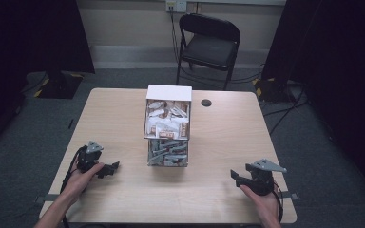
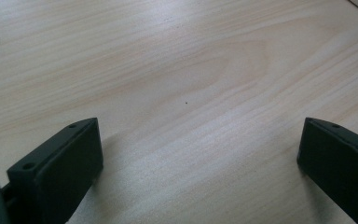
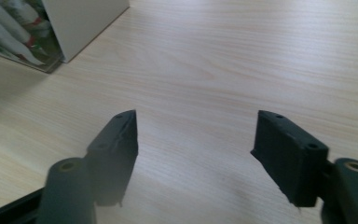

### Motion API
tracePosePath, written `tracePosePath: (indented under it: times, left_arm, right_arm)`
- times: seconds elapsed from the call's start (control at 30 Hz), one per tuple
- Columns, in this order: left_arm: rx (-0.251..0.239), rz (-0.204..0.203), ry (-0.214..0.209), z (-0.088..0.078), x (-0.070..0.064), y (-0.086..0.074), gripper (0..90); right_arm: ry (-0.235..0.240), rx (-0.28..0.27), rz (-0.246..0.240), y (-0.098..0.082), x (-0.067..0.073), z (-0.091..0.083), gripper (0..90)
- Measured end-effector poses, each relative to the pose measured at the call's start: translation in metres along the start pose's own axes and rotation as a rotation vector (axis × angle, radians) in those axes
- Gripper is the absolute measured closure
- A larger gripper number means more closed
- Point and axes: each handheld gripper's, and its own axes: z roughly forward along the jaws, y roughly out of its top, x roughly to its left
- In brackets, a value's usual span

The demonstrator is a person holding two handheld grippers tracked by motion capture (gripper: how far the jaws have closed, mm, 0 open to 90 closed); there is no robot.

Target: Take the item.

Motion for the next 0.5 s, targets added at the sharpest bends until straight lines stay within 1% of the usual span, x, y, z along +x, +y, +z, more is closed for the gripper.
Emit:
tracePosePath:
  times: [0.23,0.3,0.43,0.5]
  left_arm:
    - [-0.001,0.0,0.001,0.0,0.0,0.0,0.0]
    - [-0.001,0.0,0.001,0.0,0.0,0.0,0.0]
    - [-0.001,0.0,0.001,0.0,0.0,0.0,0.0]
    - [0.0,0.0,0.0,0.0,0.0,0.0,0.0]
  right_arm:
    - [0.059,-0.019,-0.021,0.009,0.009,-0.004,34.6]
    - [0.067,-0.03,-0.017,0.012,0.01,-0.006,35.8]
    - [0.093,-0.045,-0.014,0.017,0.012,-0.009,41.2]
    - [0.099,-0.048,-0.014,0.019,0.013,-0.01,42.0]
